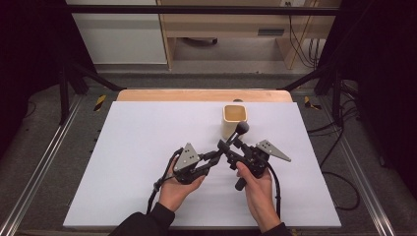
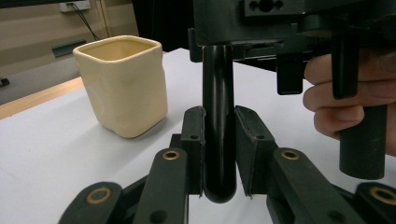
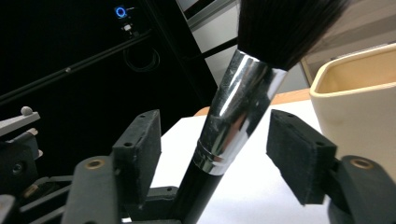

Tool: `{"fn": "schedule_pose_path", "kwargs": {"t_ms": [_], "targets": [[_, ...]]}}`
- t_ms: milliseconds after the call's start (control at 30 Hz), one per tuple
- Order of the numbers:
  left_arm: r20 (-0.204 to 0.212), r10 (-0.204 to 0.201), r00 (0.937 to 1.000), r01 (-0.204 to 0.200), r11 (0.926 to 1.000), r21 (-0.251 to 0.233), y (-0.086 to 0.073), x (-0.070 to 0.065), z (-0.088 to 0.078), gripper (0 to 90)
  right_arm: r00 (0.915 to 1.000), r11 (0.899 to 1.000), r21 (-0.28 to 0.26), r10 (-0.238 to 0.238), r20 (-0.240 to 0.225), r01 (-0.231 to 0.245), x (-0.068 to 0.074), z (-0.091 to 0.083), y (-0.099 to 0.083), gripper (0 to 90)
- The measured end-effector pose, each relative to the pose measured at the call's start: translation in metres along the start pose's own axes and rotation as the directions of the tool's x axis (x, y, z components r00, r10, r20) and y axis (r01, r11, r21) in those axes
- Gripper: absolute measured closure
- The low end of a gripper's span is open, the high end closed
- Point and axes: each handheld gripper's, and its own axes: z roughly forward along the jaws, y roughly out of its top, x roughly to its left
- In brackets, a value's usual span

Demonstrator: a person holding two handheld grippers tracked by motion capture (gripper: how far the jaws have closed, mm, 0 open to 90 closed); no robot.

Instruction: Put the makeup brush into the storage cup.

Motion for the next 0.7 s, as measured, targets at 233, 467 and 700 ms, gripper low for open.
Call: {"fn": "schedule_pose_path", "kwargs": {"t_ms": [233,467,700], "targets": [[0.005,0.001,1.0,-0.001,1.0,-0.003,0.0009,-0.0008,0.0001,74.2,0.9997,1.0,-0.003,0.013,-0.019,-0.013,-0.0026,-0.001,-0.0005,54.6],[0.006,0.001,1.0,-0.001,1.0,-0.003,0.0012,-0.0015,0.0004,74.3,0.999,0.999,-0.008,0.031,-0.033,-0.031,-0.004,-0.0023,-0.001,63.4],[0.007,0.002,1.0,-0.002,1.0,-0.002,0.0012,-0.0018,0.0007,74.2,0.997,0.998,-0.011,0.061,-0.048,-0.062,-0.0062,-0.0031,-0.0017,66.3]]}}
